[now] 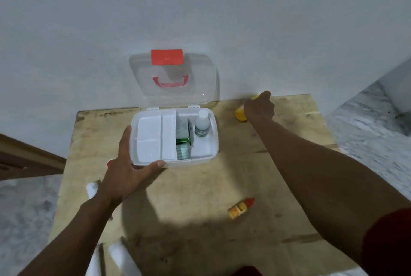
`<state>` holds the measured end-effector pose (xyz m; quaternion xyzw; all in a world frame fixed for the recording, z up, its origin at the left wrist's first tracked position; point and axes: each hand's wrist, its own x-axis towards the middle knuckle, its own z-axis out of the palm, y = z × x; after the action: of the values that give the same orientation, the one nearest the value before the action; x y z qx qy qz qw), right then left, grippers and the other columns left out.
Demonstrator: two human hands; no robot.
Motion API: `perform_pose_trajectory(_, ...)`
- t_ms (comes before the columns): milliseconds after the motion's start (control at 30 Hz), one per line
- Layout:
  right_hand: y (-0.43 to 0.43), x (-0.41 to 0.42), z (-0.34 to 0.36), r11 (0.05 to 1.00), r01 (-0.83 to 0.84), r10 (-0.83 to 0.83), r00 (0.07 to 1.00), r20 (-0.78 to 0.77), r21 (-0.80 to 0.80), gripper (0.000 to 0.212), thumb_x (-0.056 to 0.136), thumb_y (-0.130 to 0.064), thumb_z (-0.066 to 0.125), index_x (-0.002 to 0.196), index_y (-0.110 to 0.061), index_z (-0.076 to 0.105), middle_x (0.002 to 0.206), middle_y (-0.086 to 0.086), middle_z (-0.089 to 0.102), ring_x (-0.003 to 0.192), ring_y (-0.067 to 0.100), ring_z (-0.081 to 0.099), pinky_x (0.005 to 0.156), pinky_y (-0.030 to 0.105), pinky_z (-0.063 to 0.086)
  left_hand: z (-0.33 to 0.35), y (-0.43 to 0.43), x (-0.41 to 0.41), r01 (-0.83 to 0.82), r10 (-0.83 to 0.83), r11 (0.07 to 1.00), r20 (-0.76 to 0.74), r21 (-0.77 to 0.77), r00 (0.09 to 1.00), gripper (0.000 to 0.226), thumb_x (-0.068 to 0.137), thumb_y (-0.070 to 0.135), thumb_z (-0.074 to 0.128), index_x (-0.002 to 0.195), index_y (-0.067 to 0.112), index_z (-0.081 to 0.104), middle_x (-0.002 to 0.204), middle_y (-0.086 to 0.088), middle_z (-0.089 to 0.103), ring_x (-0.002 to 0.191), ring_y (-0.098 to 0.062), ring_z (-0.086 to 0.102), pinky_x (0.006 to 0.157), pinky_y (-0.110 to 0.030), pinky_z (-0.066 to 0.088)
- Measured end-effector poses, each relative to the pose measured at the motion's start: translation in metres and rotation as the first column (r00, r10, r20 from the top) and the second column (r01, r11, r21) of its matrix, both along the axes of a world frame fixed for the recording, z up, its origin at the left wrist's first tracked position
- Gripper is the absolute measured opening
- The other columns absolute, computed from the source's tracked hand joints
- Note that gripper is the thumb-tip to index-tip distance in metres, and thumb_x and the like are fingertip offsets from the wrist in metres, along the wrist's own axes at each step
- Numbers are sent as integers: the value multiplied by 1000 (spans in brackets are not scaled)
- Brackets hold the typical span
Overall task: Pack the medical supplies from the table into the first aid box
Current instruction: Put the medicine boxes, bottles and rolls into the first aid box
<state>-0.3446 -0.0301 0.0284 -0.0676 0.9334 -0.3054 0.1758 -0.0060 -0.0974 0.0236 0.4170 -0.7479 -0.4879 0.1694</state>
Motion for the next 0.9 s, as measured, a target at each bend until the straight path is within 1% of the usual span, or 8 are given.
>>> perform_pose_trajectory(100, -9, -12, -6, 1000, 11, -12, 999, 32, 21, 47, 89, -19, 61, 129, -6, 40, 125, 21, 57, 116, 37, 57, 93, 38, 46, -5, -1, 0, -19, 22, 999, 71, -31, 997, 113, 57, 73, 70, 150, 43, 13, 141, 26, 39, 123, -7, 48, 95, -39, 49)
perform_pose_trajectory(167, -12, -17, -10, 1000, 14, -15, 998, 64, 17, 52, 89, -23, 63, 131, -5, 38, 127, 22, 58, 118, 38, 57, 95, 39, 46, -6, -1, 0, -34, 38, 999, 105, -36, 994, 117, 56, 73, 71, 151, 42, 11, 147, 19, 37, 127, -15, 46, 100, -47, 46)
perform_pose_trajectory(267, -13, -20, -15, 1000, 25, -25, 997, 77, -1, 55, 86, -20, 64, 131, -4, 36, 124, 20, 59, 115, 38, 58, 95, 41, 48, -5, 0, 0, -65, 69, 997, 138, -30, 988, 121, 53, 76, 70, 152, 41, 9, 150, 17, 34, 130, -17, 44, 103, -48, 44)
perform_pose_trajectory(400, -6, -19, -12, 999, -18, 23, 991, 130, -35, 60, 80, -17, 66, 131, -9, 35, 109, 16, 55, 109, 37, 60, 94, 44, 53, -6, -1, 1, -48, 52, 998, 136, -33, 989, 119, 55, 75, 72, 151, 43, 10, 148, 19, 37, 129, -16, 46, 103, -49, 45)
perform_pose_trajectory(500, 4, -7, -5, 993, -52, 68, 986, 152, -105, 69, 79, -25, 67, 140, -20, 34, 118, 11, 54, 111, 35, 58, 94, 46, 54, -4, 1, 1, -56, 58, 998, 117, -19, 991, 116, 55, 73, 73, 150, 46, 11, 144, 24, 39, 127, -14, 47, 103, -45, 44)
perform_pose_trajectory(633, 27, 24, 16, 949, -121, 137, 990, 36, -291, 56, 69, -28, 67, 118, -29, 39, 86, -4, 57, 93, 32, 64, 85, 49, 57, -4, 1, 5, -11, 11, 1000, 66, 3, 998, 108, 62, 65, 77, 148, 45, 14, 134, 31, 44, 121, -8, 50, 101, -42, 46)
perform_pose_trajectory(767, 52, 59, 47, 859, -251, 229, 968, -103, -446, 57, 61, -28, 75, 106, -34, 41, 75, 3, 68, 79, 35, 69, 74, 54, 59, -6, 4, 7, -19, 19, 1000, 29, 4, 999, 107, 70, 51, 82, 150, 40, 12, 140, 16, 45, 118, -13, 50, 95, -38, 47)
perform_pose_trajectory(900, 65, 102, 76, 768, -398, 304, 916, -261, -501, 60, 64, -22, 81, 107, -36, 41, 78, -6, 66, 79, 21, 67, 78, 48, 59, -4, 7, 8, -26, 27, 1000, 33, -11, 999, 106, 76, 45, 78, 153, 35, 7, 134, 17, 43, 108, -9, 44, 78, -19, 38)
